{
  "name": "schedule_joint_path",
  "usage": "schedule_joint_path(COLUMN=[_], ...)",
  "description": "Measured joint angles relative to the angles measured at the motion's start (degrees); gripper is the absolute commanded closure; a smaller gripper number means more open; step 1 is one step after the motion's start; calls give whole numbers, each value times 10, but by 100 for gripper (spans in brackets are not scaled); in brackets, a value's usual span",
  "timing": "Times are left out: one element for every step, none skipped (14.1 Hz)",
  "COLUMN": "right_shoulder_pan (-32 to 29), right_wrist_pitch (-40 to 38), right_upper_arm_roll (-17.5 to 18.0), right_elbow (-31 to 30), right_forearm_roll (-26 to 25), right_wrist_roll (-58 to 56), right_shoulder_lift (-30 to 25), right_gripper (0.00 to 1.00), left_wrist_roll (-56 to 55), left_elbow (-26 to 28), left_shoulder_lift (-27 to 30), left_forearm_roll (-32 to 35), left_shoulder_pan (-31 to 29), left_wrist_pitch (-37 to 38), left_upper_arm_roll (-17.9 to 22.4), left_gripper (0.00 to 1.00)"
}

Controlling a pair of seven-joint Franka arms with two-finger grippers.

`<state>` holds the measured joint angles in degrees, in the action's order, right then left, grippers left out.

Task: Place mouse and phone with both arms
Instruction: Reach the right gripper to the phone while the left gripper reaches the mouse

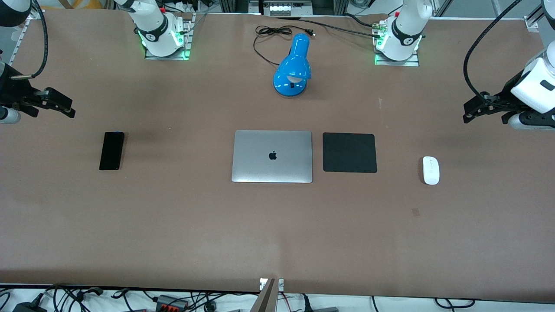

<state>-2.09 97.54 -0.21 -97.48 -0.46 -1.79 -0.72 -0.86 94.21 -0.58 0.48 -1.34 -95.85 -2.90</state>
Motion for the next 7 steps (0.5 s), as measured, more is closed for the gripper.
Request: schedule_joint_path(right_shoulder_pan=[0,0,0,0,0,0,0], right_wrist_pitch=[0,0,0,0,0,0,0], right_upper_arm_roll=[0,0,0,0,0,0,0], right_elbow=[0,0,0,1,1,1,1], right_forearm_roll=[0,0,0,0,0,0,0], right_wrist_roll=[0,0,0,0,0,0,0], right_shoulder_lift=[0,0,0,0,0,0,0], right_gripper=[0,0,0,0,0,0,0], left_wrist_roll=[0,0,0,0,0,0,0], left_elbow=[0,0,0,0,0,0,0], left_shoulder_lift=[0,0,0,0,0,0,0], left_forearm_roll=[0,0,0,0,0,0,0], left_shoulder_pan=[0,0,0,0,1,1,1], left_wrist_pitch=[0,0,0,1,3,4,5], left_upper_arm_roll=[0,0,0,0,0,0,-1], left_gripper=[0,0,0,0,0,0,0])
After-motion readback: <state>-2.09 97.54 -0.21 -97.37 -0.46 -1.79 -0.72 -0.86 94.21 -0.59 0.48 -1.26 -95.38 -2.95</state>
